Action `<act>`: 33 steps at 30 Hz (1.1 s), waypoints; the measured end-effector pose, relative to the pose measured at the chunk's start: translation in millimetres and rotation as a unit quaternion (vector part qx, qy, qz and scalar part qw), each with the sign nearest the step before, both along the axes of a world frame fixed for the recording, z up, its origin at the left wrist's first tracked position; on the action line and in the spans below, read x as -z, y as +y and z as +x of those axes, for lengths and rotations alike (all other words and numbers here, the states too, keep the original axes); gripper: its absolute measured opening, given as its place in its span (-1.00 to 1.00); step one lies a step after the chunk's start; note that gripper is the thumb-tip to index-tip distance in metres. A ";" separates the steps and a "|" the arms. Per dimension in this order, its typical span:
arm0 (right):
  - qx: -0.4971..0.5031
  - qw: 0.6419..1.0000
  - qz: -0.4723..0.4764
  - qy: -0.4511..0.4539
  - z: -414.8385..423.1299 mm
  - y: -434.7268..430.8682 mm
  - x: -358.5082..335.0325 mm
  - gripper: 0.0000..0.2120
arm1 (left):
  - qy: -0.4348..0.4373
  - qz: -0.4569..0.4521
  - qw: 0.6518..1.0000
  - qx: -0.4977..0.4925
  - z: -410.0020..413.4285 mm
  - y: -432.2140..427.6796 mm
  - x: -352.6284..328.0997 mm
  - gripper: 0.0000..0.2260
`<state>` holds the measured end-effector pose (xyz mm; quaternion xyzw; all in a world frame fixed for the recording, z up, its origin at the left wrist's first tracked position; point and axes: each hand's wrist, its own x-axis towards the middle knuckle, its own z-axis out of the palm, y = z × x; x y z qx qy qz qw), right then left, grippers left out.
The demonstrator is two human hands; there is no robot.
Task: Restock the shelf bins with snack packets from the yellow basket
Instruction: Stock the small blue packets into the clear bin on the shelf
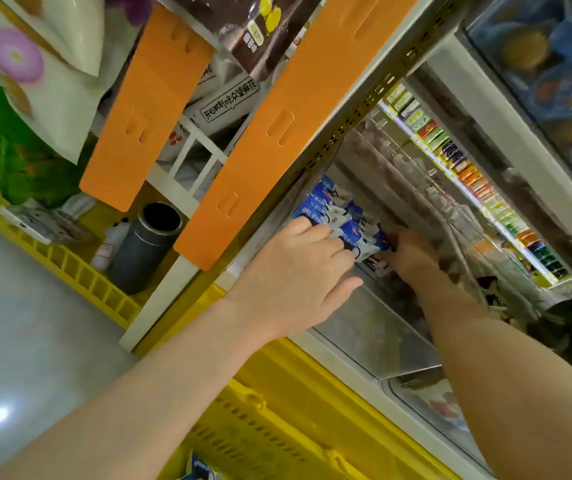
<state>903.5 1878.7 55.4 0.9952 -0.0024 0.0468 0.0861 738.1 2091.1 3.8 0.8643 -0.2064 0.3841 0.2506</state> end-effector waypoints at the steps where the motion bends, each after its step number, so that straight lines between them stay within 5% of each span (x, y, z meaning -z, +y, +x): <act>1: 0.001 1.000 0.005 0.002 -0.8 1.4 -1.2 -0.60 | -0.001 -0.004 1.000 0.001 0.4 -0.2 0.4 -0.68; 5: 0.004 0.999 0.039 0.008 0.2 -1.9 -2.4 -0.69 | 0.015 -0.006 1.000 -0.002 -0.9 -1.6 -0.1 -0.70; 10: -0.044 0.998 -0.042 0.011 -24.7 9.1 -20.7 -0.68 | 0.063 0.011 0.998 -0.018 -9.7 -3.6 -5.9 -0.62; 18: -0.159 0.969 0.186 -0.038 -151.0 7.0 -22.6 -0.73 | 0.135 0.034 0.983 -0.119 -29.2 -14.6 -20.0 -0.66; 22: -0.232 0.962 0.137 -0.043 -217.9 -23.3 4.4 -0.59 | 0.177 -0.010 0.975 -0.131 -44.2 -26.5 -27.3 -0.71; 25: -0.248 0.949 0.189 -0.058 -251.0 -44.9 21.2 -0.49 | 0.172 -0.015 0.980 -0.099 -69.4 -45.5 -19.1 -0.68; 29: -0.233 0.940 0.246 -0.044 -294.6 -70.1 66.0 -0.61 | 0.122 0.055 0.991 -0.029 -117.0 -81.4 27.1 -0.82; 33: -0.162 0.953 0.248 0.072 -334.2 -93.8 141.0 -0.65 | 0.367 0.152 0.918 0.003 -155.4 -107.4 104.6 -0.70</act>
